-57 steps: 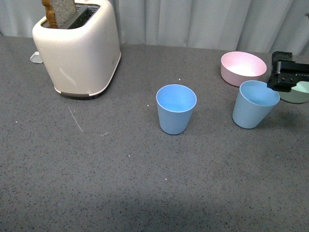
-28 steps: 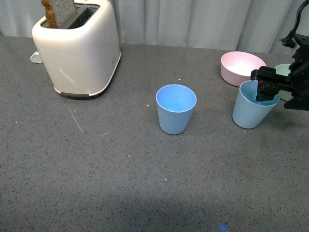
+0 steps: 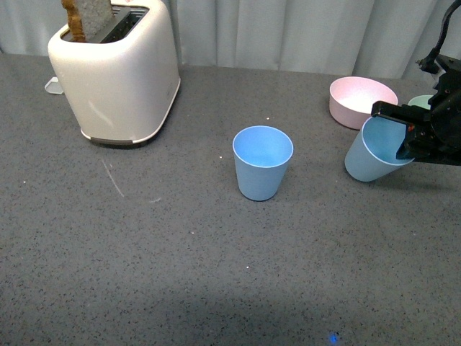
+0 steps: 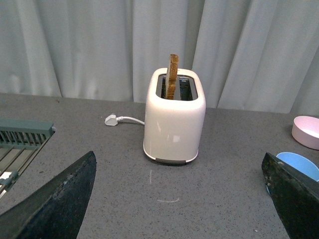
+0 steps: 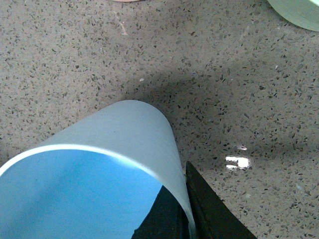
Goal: Stack blue cups with both arms
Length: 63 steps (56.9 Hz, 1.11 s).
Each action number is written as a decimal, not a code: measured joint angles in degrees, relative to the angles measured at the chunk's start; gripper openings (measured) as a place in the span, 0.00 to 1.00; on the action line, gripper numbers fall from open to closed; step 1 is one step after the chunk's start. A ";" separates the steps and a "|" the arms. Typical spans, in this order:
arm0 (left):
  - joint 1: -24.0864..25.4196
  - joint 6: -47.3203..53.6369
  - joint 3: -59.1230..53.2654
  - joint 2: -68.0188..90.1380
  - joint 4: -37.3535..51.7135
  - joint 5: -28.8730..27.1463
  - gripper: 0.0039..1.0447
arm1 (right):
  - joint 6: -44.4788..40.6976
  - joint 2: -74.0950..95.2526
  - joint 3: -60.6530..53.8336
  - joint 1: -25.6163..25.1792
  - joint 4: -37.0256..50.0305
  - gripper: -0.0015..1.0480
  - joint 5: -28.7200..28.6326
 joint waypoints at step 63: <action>0.00 0.00 0.00 0.00 0.00 0.00 0.94 | 5.88 -8.00 5.16 14.97 -10.16 0.01 -12.96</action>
